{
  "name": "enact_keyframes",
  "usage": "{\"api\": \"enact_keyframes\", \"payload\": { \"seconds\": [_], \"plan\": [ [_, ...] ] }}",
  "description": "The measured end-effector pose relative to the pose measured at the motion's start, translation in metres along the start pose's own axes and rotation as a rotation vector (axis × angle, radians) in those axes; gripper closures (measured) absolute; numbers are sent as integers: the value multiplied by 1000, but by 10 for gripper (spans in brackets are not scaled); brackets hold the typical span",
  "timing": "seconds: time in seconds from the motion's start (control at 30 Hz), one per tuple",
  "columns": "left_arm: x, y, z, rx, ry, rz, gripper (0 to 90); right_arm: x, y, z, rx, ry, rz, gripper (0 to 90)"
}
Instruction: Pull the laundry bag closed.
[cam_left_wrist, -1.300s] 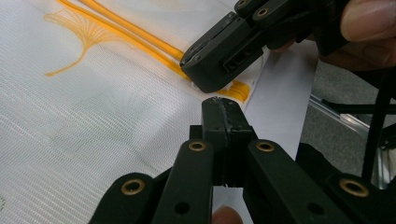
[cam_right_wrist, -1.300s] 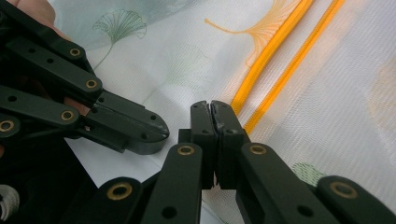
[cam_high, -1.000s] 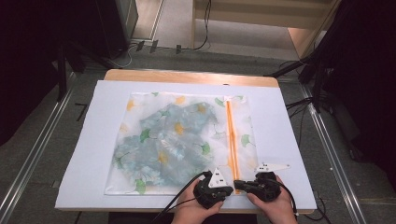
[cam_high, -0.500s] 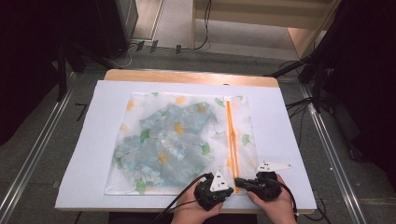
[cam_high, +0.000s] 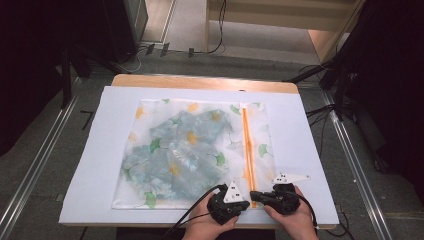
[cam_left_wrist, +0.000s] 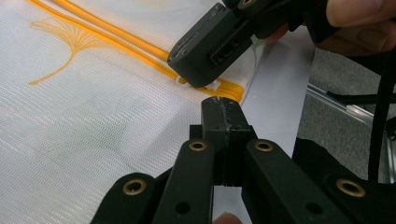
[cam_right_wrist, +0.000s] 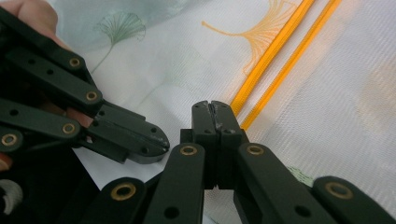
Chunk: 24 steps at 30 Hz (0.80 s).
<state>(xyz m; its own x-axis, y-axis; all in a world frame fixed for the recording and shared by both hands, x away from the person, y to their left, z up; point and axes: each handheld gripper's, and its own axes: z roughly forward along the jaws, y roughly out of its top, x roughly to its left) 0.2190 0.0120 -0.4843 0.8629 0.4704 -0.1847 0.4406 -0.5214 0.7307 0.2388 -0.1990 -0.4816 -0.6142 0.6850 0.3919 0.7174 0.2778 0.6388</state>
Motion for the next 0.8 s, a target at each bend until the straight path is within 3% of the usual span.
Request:
{"api": "enact_keyframes", "payload": {
  "seconds": [0.27,0.43,0.57,0.6,0.8],
  "plan": [
    [0,0,0,2,-2,-3,900,7,-1,3,13,-16,-51,867],
    [0,0,0,0,-1,-1,900,13,2,2,41,-62,-75,900],
    [1,0,0,4,-4,-2,900,10,3,0,24,-59,-54,900],
    [1,0,0,6,-11,-9,900,6,4,-3,8,-37,-30,900],
    [2,0,-1,11,-14,-1,900,5,9,2,-8,-57,-50,900]
  ]
}}
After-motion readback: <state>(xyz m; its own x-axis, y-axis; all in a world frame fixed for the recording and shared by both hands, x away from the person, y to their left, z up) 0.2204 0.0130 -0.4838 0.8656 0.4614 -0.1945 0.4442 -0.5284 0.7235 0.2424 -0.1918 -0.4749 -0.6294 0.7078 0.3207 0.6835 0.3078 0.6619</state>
